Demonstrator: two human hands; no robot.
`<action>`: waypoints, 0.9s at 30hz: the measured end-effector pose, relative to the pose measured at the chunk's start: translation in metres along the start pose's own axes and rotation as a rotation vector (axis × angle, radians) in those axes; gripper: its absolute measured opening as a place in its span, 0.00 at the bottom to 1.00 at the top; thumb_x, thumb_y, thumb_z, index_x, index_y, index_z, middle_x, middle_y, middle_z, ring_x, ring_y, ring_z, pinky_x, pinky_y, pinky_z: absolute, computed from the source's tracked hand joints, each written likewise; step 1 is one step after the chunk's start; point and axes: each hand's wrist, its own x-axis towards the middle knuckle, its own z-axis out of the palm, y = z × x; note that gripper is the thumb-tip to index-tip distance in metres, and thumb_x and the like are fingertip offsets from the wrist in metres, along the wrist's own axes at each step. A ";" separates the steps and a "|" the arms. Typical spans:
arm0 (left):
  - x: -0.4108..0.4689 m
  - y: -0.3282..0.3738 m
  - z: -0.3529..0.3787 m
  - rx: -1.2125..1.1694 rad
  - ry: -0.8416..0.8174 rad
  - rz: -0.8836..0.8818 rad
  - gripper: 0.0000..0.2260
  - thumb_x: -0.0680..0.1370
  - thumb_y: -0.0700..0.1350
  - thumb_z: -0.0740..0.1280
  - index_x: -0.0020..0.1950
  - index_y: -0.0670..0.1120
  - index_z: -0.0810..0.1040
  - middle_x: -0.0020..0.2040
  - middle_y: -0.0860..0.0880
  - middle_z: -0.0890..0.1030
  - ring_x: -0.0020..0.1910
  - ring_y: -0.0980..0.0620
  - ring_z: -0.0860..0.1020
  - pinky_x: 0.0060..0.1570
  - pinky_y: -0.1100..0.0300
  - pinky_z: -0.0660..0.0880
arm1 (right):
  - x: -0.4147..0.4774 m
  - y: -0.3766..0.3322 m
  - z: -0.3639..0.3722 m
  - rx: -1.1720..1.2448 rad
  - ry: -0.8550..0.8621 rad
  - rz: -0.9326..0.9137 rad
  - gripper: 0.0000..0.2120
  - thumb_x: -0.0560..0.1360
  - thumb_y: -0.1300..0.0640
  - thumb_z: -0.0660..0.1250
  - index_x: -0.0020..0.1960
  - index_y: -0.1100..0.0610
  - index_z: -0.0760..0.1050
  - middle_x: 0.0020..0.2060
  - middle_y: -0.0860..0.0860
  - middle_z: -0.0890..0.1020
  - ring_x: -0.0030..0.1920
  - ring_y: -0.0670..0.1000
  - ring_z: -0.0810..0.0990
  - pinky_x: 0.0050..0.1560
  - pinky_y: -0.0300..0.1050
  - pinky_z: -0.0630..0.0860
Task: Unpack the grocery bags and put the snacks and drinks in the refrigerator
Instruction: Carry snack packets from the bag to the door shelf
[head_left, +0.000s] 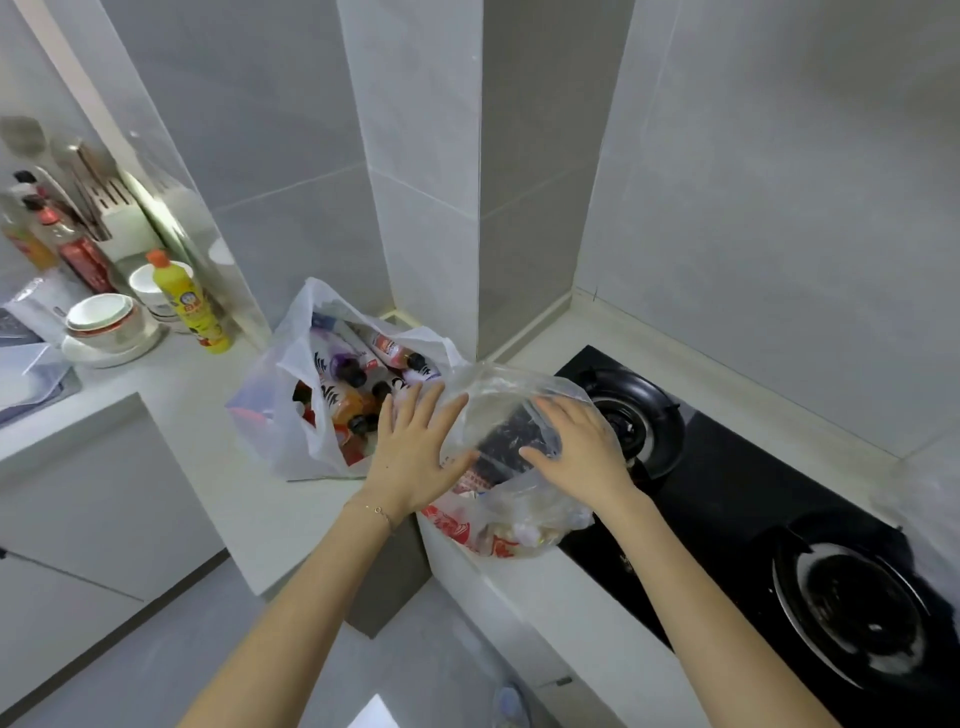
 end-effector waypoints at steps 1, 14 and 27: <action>0.008 0.000 0.006 -0.005 -0.013 -0.004 0.35 0.73 0.69 0.46 0.78 0.55 0.59 0.79 0.47 0.56 0.78 0.44 0.49 0.73 0.44 0.39 | 0.009 0.004 0.004 -0.004 -0.021 0.004 0.35 0.74 0.38 0.65 0.76 0.49 0.59 0.73 0.50 0.66 0.74 0.54 0.60 0.74 0.55 0.59; 0.063 -0.006 0.087 -0.021 -0.381 0.085 0.27 0.80 0.57 0.56 0.78 0.53 0.56 0.79 0.47 0.53 0.78 0.43 0.45 0.74 0.41 0.40 | 0.052 0.037 0.082 -0.051 -0.316 0.104 0.28 0.78 0.46 0.61 0.76 0.49 0.60 0.75 0.50 0.62 0.77 0.54 0.52 0.76 0.52 0.48; 0.067 -0.035 0.135 0.019 -0.639 0.162 0.24 0.77 0.59 0.63 0.71 0.53 0.68 0.77 0.46 0.55 0.78 0.41 0.43 0.72 0.37 0.34 | 0.055 0.029 0.124 -0.181 -0.448 0.160 0.23 0.77 0.48 0.64 0.71 0.49 0.67 0.64 0.50 0.76 0.66 0.53 0.71 0.72 0.50 0.56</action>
